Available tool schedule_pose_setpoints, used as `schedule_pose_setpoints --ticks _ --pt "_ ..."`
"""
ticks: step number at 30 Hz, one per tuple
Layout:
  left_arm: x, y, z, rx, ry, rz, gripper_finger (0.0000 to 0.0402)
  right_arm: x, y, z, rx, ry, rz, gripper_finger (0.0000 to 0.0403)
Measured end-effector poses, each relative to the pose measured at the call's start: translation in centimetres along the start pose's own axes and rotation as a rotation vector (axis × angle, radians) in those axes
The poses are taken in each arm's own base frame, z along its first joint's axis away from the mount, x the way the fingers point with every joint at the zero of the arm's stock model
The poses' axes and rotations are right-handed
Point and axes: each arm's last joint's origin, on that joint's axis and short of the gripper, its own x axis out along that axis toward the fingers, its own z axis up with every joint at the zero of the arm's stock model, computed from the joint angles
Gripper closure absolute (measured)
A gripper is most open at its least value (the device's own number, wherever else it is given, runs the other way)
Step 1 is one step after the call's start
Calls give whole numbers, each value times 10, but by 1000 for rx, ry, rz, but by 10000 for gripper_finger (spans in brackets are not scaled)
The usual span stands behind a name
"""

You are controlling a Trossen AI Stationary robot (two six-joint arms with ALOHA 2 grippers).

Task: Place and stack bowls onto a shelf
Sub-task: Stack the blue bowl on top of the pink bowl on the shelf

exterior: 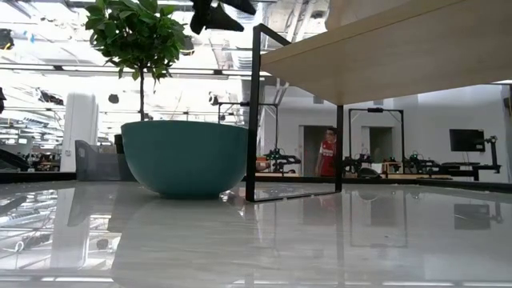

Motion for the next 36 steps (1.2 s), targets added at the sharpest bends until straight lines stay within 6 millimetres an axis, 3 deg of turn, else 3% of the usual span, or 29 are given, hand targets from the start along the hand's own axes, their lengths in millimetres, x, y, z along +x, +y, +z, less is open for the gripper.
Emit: schedule_pose_setpoints --ticks 8,17,24,31,36 --pt "0 1 -3 5 24 20 135 -19 -12 -4 -25 82 39 244" --pt "0 1 -4 -6 40 22 135 -16 -10 -11 -22 68 42 385" --pt "0 1 -4 -3 39 24 135 -10 -5 -16 -24 56 36 358" --pt "0 1 -4 -5 39 29 135 -7 -2 -18 -26 50 42 386" --pt "0 1 -4 -24 38 32 135 -7 -3 -17 -29 38 25 374"
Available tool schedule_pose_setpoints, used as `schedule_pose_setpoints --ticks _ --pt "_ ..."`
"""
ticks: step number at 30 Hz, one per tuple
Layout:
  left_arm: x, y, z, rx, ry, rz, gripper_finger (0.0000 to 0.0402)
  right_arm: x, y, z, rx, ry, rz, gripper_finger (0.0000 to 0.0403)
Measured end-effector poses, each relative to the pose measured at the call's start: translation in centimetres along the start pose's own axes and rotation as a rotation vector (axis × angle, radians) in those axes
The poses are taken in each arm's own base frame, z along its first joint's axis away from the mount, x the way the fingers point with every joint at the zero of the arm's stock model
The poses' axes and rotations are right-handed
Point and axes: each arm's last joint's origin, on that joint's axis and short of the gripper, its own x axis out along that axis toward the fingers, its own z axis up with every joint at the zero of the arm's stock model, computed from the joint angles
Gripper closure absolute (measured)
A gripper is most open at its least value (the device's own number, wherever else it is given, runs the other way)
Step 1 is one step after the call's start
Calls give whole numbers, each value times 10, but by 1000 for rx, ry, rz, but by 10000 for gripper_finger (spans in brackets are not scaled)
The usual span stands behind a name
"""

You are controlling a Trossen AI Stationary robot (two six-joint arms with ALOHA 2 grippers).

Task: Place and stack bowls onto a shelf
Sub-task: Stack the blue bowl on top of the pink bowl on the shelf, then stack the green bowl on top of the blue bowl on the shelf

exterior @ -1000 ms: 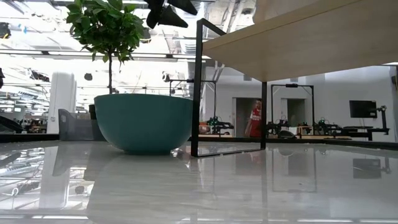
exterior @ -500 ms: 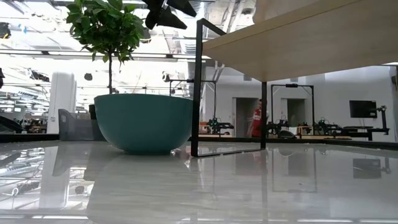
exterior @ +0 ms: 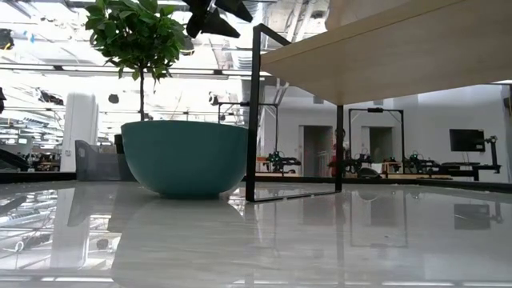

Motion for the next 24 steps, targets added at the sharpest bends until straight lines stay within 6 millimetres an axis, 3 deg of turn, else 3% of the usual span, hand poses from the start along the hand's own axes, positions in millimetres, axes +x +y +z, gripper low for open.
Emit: schedule_pose_setpoints --ticks 6,12,18,24 --pt "0 0 -4 3 41 -17 135 0 -1 1 -4 -7 -11 354" --pt "3 -1 -25 67 245 -54 135 6 -3 1 -21 -22 -31 356" --pt "20 -7 -51 175 447 -110 135 16 -5 1 -25 -37 -70 355" --pt "42 -20 -74 157 592 -337 135 15 -5 1 -25 -35 -70 355"
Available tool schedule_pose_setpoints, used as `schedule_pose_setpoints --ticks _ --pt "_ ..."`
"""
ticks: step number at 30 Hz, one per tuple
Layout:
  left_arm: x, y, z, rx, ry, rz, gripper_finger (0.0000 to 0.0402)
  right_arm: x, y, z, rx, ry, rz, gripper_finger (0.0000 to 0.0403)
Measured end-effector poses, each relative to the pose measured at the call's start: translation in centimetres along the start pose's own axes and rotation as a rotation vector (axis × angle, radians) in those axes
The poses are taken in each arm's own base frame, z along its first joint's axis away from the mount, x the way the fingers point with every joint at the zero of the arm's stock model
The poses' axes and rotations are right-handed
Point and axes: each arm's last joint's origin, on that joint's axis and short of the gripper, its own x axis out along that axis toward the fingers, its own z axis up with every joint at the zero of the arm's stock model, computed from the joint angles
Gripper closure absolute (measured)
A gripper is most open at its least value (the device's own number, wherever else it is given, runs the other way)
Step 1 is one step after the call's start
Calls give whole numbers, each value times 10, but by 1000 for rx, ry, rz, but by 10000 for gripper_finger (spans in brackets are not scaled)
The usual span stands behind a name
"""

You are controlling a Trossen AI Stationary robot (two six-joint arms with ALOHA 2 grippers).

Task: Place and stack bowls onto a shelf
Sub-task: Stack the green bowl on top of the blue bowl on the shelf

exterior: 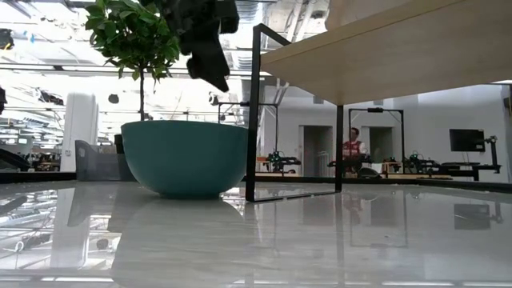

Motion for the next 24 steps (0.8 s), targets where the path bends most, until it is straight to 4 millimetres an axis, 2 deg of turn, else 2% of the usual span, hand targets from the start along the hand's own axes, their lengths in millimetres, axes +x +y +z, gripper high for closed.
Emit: schedule_pose_setpoints --ticks 4,8,15,24 --pt "20 -2 -4 -8 74 -71 135 0 0 0 4 2 0 355" --pt "31 0 -7 -19 115 -146 135 0 0 0 5 5 0 355" --pt "37 -1 -11 58 140 -128 135 0 0 0 7 7 0 354" --pt "53 -11 -32 41 186 -79 135 0 0 0 4 7 0 354"
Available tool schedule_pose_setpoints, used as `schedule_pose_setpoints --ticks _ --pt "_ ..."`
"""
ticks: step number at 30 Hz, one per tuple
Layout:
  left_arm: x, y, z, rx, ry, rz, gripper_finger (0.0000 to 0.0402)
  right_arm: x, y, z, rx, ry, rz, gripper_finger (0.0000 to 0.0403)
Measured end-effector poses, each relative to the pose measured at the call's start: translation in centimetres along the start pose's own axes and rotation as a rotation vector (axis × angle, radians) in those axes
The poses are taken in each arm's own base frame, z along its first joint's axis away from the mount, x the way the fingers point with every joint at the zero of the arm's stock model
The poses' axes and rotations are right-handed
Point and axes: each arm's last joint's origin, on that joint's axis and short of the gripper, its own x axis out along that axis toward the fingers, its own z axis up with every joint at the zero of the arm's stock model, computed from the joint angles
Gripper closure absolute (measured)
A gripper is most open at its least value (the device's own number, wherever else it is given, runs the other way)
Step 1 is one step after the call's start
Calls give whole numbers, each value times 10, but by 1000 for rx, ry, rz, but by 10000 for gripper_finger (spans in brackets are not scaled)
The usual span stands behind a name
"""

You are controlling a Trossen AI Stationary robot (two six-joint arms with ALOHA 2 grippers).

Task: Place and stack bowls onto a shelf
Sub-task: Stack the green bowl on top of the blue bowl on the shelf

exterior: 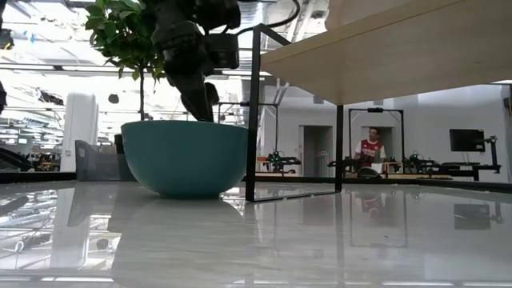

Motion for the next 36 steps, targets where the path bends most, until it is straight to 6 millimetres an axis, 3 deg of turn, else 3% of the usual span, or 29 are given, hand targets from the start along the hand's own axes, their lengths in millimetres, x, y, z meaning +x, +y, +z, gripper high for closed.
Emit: schedule_pose_setpoints --ticks 16,22,29,36 --pt "21 -15 -23 -63 51 135 183 0 -1 0 -50 -2 -1 354" --pt "21 -16 -29 -50 111 175 259 0 -1 0 -63 -2 -1 354" --pt "22 -16 -29 -106 105 195 387 0 -1 0 -80 -2 -1 354" --pt "25 -17 -28 -182 104 209 399 -1 -1 0 -84 -1 -1 354"
